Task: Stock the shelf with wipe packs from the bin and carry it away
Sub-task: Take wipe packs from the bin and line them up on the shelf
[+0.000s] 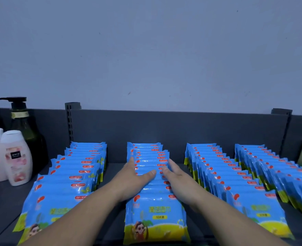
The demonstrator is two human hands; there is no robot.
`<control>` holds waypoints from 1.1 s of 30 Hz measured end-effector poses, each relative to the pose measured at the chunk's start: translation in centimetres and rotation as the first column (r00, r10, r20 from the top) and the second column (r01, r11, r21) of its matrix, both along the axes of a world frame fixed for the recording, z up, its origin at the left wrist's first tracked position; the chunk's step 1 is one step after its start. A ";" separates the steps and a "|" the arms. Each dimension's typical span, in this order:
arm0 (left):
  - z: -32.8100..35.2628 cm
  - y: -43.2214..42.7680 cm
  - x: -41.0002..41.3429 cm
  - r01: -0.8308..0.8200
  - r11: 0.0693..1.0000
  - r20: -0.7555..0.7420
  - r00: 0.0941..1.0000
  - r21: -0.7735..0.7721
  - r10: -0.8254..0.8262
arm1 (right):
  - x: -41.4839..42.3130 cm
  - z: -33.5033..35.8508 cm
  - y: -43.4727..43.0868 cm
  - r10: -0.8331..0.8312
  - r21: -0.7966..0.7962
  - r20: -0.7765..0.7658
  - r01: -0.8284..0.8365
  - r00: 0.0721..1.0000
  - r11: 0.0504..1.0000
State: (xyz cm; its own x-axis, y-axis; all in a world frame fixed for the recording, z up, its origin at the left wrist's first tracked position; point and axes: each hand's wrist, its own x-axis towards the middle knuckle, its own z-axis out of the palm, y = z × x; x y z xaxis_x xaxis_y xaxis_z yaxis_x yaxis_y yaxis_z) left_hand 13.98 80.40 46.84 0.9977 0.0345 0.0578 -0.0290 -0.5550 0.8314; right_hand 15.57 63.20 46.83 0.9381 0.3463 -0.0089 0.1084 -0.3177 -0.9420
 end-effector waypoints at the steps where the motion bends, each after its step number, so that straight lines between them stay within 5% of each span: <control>1: 0.1 -0.1 -0.1 0.007 1.000 -0.004 1.000 0.009 -0.007 | 0.0 0.0 0.0 0.012 -0.008 -0.016 -0.013 1.000 1.000; 9: 0.3 1.0 1.3 -0.035 0.998 -0.002 0.999 0.052 0.036 | 1.7 1.4 -0.4 0.017 -0.085 0.057 -0.012 0.998 0.996; 13: 1.3 1.2 2.6 -0.071 0.986 0.001 0.997 0.151 0.071 | 3.5 3.0 -0.2 0.033 -0.264 0.092 -0.008 0.995 0.965; 21: 3.8 2.7 6.1 -0.036 0.889 -0.079 0.994 0.457 0.081 | 7.8 6.3 0.0 0.191 -0.704 0.096 -0.069 0.977 0.706; 27: 4.0 4.1 8.8 0.015 0.878 -0.198 0.976 0.478 0.091 | 10.7 6.3 0.5 0.216 -0.832 0.019 -0.104 0.976 0.545; 33: 4.2 2.7 9.2 0.105 0.905 -0.216 0.976 0.413 -0.015 | 11.7 5.6 1.7 0.319 -0.815 0.030 -0.162 0.947 0.556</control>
